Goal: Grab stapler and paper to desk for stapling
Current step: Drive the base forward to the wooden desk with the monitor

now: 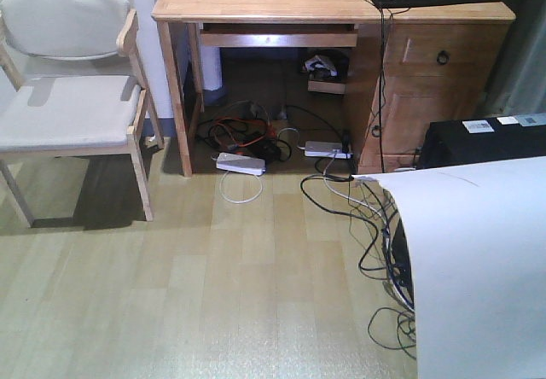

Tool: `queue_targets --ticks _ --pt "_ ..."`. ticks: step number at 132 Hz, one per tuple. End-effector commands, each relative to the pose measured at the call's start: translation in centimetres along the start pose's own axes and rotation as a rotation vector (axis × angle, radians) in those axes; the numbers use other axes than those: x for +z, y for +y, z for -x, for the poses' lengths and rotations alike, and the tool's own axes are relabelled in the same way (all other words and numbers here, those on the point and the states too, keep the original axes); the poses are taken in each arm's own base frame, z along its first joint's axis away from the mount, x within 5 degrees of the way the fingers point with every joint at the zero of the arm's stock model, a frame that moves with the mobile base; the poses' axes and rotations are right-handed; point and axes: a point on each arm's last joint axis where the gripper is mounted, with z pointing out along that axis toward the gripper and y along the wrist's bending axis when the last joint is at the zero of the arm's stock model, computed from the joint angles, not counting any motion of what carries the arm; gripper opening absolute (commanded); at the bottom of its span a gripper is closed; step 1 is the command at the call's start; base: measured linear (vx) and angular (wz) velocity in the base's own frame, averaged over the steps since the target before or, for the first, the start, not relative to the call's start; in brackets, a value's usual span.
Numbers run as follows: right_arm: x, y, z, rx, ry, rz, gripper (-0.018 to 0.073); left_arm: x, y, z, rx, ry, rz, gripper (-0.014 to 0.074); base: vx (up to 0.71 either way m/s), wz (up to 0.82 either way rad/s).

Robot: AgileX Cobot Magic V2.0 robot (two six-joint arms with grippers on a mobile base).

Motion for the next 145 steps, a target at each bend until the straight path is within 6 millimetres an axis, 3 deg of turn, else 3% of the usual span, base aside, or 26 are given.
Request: queue_targets --ticks 1,145 --pt "0.56 0.90 0.19 -0.015 -0.006 0.063 -0.0007 -0.27 -0.05 1.71 -0.017 -0.124 -0.002 -0.0006 0.27 0.01" --pt "0.56 0.90 0.19 -0.015 -0.006 0.063 -0.0007 -0.27 -0.05 1.71 -0.017 -0.124 -0.002 -0.0006 0.33 0.01"
